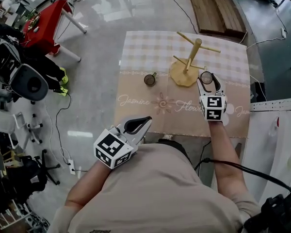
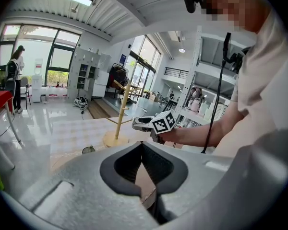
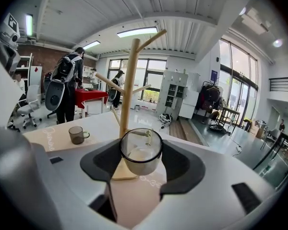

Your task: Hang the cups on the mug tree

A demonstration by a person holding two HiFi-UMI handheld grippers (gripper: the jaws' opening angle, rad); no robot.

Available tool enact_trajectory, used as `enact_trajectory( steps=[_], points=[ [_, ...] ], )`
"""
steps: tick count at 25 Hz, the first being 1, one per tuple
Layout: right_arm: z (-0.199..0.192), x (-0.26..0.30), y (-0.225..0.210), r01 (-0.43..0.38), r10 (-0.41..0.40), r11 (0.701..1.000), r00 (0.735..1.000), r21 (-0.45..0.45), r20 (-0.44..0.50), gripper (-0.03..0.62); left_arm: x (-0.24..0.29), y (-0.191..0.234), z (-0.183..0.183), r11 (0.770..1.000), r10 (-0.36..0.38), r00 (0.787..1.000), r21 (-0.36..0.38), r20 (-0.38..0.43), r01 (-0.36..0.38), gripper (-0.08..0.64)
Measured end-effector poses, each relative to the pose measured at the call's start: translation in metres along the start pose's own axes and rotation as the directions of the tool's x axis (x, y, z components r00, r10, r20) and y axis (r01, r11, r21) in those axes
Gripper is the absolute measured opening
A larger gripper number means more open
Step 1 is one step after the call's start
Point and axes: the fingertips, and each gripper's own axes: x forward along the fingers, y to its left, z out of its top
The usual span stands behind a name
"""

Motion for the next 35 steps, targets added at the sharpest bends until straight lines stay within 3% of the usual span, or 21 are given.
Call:
enact_trajectory(
  steps=[35],
  points=[
    [-0.021,0.051,0.05,-0.052,0.045,0.994,0.997,-0.094,-0.07,0.272,-0.027,0.033,-0.019,0.992,0.101,0.995,-0.071,-0.014,-0.102,0.008]
  ],
)
